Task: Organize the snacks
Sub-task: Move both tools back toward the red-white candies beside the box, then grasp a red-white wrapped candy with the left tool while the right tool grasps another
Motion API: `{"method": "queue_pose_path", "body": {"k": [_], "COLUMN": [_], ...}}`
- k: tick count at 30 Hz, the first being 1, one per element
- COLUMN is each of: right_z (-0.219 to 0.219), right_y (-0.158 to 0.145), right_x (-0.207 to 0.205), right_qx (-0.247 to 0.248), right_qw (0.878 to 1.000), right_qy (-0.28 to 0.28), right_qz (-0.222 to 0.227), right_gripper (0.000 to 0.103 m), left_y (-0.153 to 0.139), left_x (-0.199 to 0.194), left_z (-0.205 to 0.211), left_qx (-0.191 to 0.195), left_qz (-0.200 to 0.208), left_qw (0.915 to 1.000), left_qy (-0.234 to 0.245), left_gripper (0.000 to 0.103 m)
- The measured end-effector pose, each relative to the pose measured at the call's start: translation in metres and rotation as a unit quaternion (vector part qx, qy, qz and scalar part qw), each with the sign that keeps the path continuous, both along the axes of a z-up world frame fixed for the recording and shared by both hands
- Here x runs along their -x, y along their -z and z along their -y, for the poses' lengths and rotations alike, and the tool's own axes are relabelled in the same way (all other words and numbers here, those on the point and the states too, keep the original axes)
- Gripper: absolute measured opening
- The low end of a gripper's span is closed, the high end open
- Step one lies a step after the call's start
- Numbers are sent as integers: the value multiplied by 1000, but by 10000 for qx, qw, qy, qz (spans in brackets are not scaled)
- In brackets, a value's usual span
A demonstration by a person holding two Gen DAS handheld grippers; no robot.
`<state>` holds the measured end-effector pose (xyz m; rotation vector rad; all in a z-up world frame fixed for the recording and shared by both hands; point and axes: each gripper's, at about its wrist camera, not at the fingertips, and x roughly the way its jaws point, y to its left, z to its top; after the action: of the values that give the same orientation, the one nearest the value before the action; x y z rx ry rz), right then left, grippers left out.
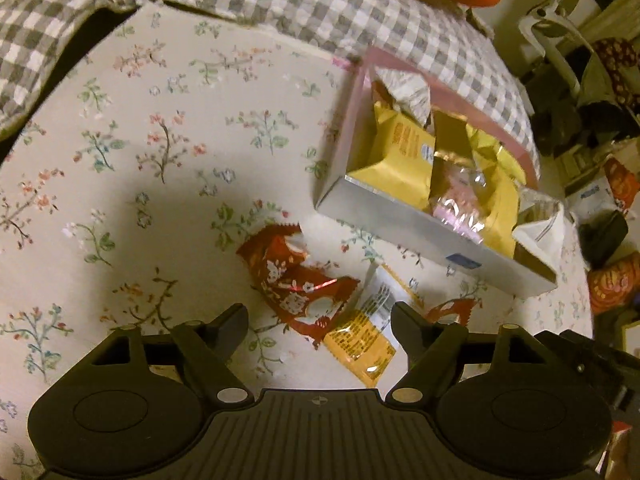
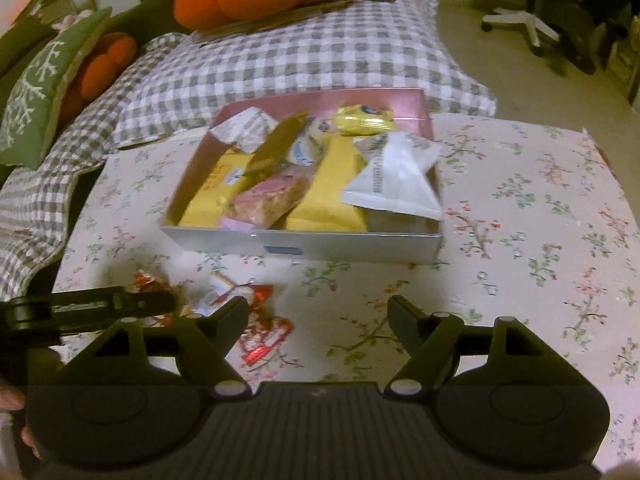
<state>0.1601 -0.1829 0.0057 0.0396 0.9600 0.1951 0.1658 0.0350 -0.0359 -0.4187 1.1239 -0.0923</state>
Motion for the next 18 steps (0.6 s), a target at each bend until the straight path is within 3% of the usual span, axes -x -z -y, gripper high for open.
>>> {"method": "queue_pose_path", "body": {"k": [2, 4, 6, 18], "right_z": [-5, -11, -17, -37], "right_y": [3, 6, 10, 20], "right_x": [0, 0, 0, -3], "right_qx": [27, 47, 79, 255], "right_qw": [9999, 9995, 9989, 9958], "right_qy": [-152, -292, -457, -874], "right_qz": [-30, -60, -83, -107], "right_gripper": [72, 72, 72, 72], "left_y": [2, 0, 2, 1], "left_x": [-1, -2, -4, -7], "left_z": [3, 6, 5, 4], "left_qx": [-107, -211, -216, -476], "left_qz": [35, 146, 151, 299], "left_qw": [9999, 9996, 9996, 9977], "left_qy": [45, 85, 89, 367], "left_gripper": [76, 65, 43, 26]}}
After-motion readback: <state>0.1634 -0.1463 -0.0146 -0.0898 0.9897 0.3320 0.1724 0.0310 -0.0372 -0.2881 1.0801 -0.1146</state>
